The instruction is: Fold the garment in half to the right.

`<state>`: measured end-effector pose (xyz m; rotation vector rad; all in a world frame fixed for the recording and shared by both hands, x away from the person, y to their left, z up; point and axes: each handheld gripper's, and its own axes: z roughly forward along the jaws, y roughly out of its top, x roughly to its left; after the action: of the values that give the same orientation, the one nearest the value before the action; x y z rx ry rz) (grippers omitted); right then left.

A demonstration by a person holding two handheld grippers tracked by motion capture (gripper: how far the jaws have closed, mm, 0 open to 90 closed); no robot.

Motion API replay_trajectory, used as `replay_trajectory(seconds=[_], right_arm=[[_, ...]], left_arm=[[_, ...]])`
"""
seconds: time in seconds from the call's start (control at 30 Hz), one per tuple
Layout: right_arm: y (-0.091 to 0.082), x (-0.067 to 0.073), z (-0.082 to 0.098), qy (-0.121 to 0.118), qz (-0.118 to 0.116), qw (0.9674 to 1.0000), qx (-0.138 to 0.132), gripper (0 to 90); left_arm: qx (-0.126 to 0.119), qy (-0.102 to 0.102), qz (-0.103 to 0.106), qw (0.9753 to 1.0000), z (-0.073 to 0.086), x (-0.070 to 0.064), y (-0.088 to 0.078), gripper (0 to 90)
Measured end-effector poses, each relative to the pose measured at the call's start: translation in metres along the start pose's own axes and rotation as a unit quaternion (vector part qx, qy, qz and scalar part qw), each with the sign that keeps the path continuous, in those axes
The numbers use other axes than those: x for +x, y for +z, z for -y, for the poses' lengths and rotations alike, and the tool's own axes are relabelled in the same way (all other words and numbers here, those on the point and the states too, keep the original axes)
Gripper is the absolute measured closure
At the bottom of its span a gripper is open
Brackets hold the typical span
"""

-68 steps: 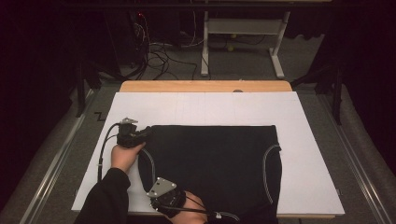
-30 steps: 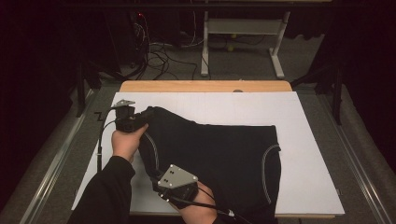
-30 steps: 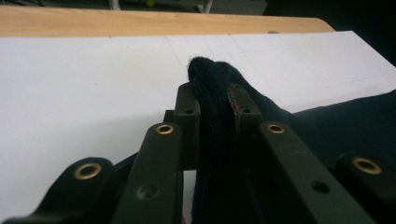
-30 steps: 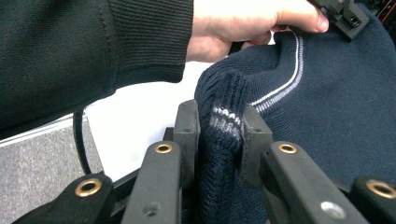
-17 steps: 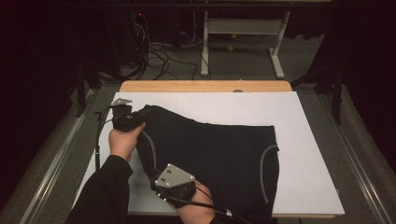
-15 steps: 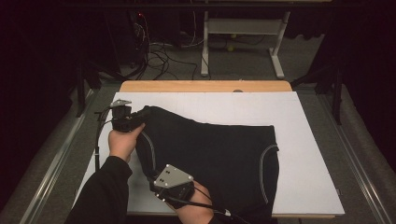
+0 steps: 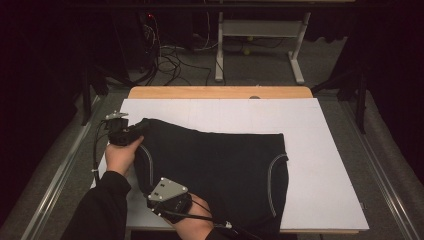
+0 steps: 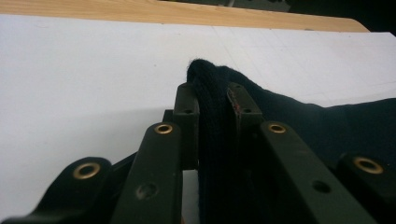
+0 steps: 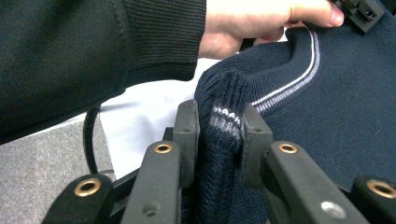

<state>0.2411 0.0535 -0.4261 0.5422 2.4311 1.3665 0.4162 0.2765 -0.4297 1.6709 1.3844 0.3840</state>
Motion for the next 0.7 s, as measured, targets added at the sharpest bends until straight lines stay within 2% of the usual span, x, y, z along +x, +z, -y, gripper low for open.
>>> replay_trajectory(seconds=[0.27,0.6,0.7], right_arm=[[0.013,0.008,-0.008,-0.004,-0.017,0.9998,-0.01,74.1],[0.026,0.025,-0.026,-0.021,-0.038,0.9987,-0.026,74.1],[0.03,0.03,-0.032,-0.023,-0.044,0.9983,-0.032,74.1]], left_arm=[[-0.003,-0.007,-0.015,0.9999,0.004,0.02,-0.018,73.2],[-0.012,-0.015,-0.039,0.9991,0.005,0.045,-0.054,73.2],[-0.007,-0.004,-0.049,0.9987,0.003,0.049,-0.065,73.2]])
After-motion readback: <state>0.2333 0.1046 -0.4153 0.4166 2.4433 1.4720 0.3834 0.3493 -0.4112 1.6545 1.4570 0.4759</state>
